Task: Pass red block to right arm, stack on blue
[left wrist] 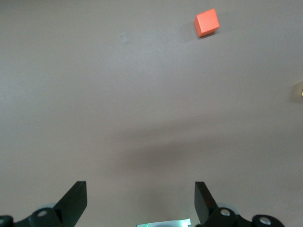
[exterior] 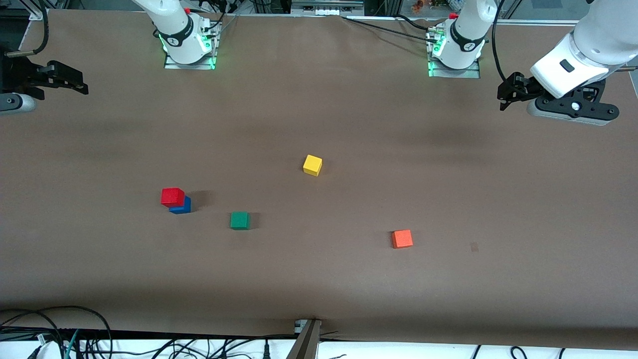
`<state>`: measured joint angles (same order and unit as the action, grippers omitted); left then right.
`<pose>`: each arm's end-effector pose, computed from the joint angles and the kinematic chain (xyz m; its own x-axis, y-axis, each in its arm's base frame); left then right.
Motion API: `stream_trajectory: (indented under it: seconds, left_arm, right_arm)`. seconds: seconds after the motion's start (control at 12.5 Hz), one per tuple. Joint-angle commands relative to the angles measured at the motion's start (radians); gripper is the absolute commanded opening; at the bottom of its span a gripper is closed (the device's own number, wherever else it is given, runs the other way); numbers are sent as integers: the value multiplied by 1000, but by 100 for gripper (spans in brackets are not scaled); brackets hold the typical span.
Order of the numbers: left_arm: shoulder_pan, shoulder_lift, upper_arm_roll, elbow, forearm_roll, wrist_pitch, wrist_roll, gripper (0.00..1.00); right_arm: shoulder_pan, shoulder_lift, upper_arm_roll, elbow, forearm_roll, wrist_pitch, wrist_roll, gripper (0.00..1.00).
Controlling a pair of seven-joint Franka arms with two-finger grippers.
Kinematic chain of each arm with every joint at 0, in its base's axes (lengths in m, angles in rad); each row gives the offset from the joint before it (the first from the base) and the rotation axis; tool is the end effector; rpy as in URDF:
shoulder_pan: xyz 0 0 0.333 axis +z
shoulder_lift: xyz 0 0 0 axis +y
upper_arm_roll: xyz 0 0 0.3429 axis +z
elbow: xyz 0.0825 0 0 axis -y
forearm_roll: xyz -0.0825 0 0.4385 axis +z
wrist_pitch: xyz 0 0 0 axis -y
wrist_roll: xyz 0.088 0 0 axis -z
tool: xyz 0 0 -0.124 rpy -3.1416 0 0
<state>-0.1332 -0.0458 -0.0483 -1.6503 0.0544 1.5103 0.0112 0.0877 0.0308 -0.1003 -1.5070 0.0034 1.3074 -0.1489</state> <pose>0.5753 -0.0990 0.6154 0.9778 -0.1872 -0.0946 -0.1929 -0.9796 -0.0555 0.5858 -0.0060 0.6294 0.9646 0.1364 -0.2256 0.1321 -0.9906 -0.0342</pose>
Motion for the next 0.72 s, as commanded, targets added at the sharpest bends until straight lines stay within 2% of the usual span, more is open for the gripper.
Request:
stream_trajectory:
  seconds: [0.0, 0.64]
  left_arm:
    - [12, 4, 1, 23, -5, -36, -5, 100]
    - [11, 4, 1, 23, -5, -38, -4, 100]
  right_arm:
    - [-16, 20, 19, 19, -14, 0, 11, 100]
    - [-14, 43, 14, 44, -20, -5, 12, 100]
